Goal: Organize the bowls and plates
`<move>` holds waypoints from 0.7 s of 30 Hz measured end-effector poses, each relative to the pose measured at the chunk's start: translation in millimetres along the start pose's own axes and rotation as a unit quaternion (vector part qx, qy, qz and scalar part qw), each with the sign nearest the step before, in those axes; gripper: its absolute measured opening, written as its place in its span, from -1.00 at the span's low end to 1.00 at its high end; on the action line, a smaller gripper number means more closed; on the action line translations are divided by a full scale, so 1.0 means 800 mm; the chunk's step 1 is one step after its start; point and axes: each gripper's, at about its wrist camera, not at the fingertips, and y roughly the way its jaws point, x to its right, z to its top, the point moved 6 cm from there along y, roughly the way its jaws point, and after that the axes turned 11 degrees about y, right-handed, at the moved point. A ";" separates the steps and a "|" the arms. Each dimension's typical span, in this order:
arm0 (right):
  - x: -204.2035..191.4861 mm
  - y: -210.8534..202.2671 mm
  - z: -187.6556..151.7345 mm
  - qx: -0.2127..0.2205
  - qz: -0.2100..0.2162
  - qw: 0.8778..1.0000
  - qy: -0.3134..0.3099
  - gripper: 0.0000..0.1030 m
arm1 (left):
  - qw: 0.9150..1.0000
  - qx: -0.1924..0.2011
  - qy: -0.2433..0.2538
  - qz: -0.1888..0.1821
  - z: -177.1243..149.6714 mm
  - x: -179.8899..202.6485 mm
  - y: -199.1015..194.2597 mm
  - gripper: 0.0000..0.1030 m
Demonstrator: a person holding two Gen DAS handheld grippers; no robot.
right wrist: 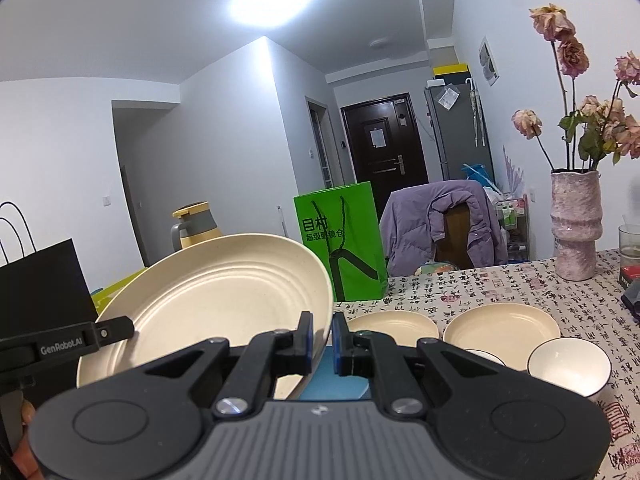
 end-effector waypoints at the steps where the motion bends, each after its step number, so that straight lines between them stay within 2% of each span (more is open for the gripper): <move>1: 0.001 -0.004 -0.002 0.001 -0.001 1.000 0.001 -0.82 | 1.000 -0.001 0.000 -0.001 -0.001 0.001 -0.002 -0.72; 21: 0.035 -0.045 -0.017 0.015 -0.003 1.000 0.024 -0.82 | 1.000 0.007 0.023 -0.008 -0.013 0.035 -0.036 -0.72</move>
